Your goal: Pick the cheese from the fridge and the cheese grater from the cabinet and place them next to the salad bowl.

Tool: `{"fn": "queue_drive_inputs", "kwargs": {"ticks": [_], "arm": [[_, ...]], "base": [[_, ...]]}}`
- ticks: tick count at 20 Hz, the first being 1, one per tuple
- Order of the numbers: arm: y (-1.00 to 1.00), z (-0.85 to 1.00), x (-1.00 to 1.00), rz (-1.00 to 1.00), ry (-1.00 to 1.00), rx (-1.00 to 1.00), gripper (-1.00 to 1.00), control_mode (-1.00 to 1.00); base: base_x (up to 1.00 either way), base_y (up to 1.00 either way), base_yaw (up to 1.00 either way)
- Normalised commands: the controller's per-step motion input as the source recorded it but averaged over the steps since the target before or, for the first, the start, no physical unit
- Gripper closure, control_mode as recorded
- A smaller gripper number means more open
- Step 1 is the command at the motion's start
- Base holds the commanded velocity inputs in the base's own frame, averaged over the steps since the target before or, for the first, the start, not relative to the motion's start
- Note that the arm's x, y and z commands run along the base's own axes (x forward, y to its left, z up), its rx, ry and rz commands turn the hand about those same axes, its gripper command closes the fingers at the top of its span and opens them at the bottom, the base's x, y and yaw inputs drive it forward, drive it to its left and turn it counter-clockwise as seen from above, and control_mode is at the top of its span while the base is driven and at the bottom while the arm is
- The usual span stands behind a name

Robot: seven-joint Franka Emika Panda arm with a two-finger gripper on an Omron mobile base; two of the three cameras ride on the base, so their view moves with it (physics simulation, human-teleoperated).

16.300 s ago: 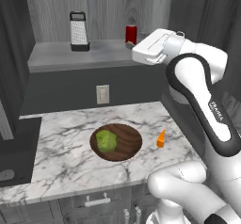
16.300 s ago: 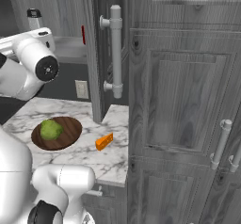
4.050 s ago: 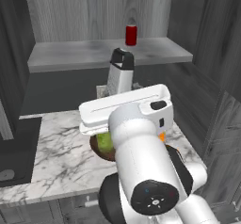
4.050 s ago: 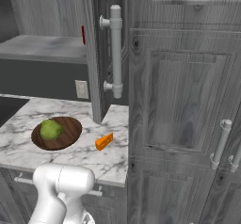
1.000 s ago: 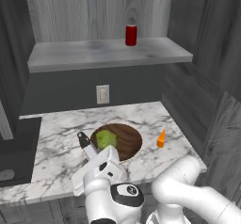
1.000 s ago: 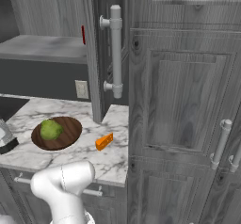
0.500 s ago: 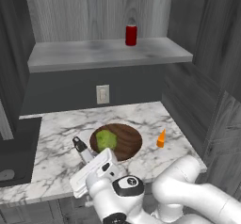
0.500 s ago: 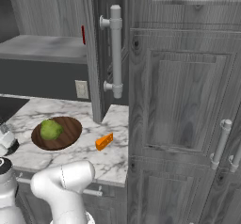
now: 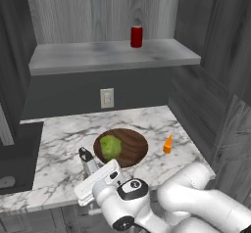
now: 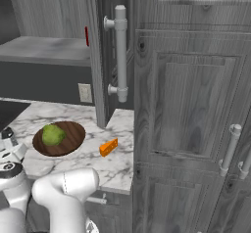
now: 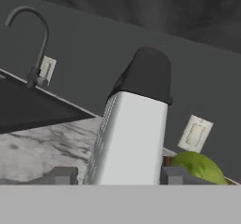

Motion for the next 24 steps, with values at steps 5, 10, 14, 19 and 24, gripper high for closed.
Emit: {"fn": "queue_drive_inputs", "kwargs": {"ticks": [5,10,14,19,24], "arm": [[0.15,-0.46,0.22,0.0,0.09,0.09,1.0,-1.0],[0.08,-0.58,0.24,0.0,0.11,0.09,1.0,-1.0],[0.04,-0.52,0.26,0.0,0.05,0.07,1.0,-1.0],[0.04,-0.51,0.05,0.0,0.04,0.08,-1.0,-1.0],[0.0,-0.39,-0.14,0.02,0.0,0.1,-1.0,-1.0]], "base": [[0.0,0.0,0.0],[0.0,0.0,0.0],[0.0,0.0,0.0],[0.0,0.0,0.0],[0.0,0.0,0.0]]}}
